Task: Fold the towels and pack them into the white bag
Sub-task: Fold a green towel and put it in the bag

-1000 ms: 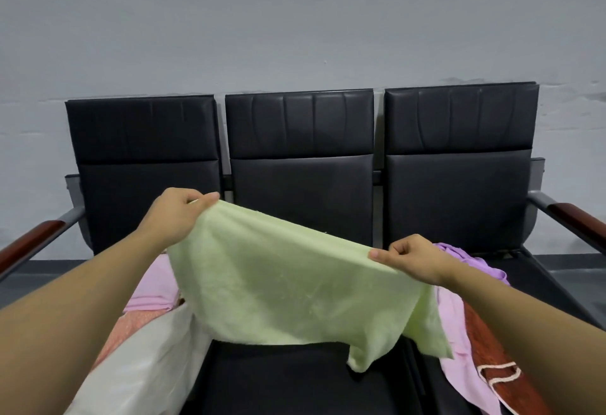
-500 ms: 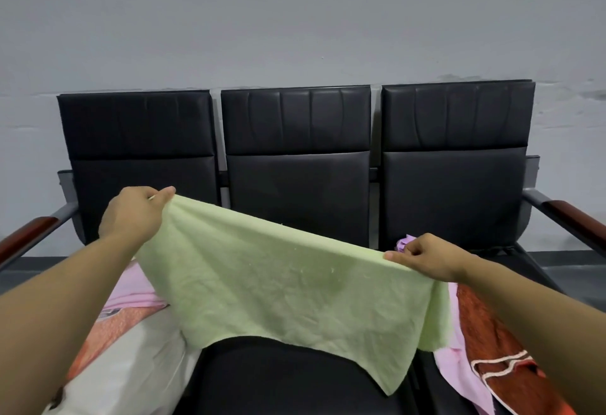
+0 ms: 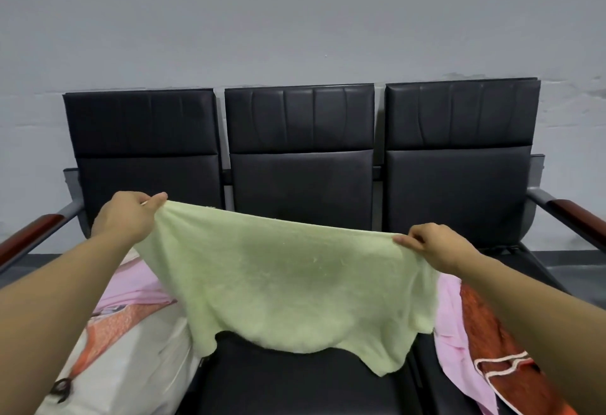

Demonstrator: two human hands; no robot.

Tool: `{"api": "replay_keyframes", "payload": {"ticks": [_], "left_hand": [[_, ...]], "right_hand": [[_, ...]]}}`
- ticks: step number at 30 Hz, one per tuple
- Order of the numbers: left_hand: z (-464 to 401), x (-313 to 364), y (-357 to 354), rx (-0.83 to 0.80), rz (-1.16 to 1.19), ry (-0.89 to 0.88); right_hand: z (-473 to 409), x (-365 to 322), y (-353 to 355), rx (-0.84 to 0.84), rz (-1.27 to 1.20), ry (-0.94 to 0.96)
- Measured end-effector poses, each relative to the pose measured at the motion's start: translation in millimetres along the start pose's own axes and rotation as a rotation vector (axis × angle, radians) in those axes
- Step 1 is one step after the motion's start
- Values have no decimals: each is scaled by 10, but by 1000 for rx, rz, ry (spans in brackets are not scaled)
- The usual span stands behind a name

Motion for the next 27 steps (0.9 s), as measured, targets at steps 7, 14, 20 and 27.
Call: {"api": "replay_keyframes", "payload": {"ticks": [7, 14, 20, 27], "left_hand": [[33, -100, -176, -189, -49, 51], [-22, -154, -51, -74, -87, 28], [-85, -174, 47, -54, -8, 48], [-46, -182, 45, 0, 65, 74]], "right_hand": [[73, 209, 13, -141, -161, -158], [240, 437, -142, -231, -19, -34], [241, 516, -27, -119, 85, 8], [141, 397, 218, 131, -73, -82]]}}
Point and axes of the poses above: each hand's wrist, its own z-axis away from the middle knuckle, its own y-axis out of the back of the hand, x = y × z, the point moved 7 cm from there along -z, towards the middle knuckle, and after that the axes turned 8 degrees about z, right-handed, at the moved point
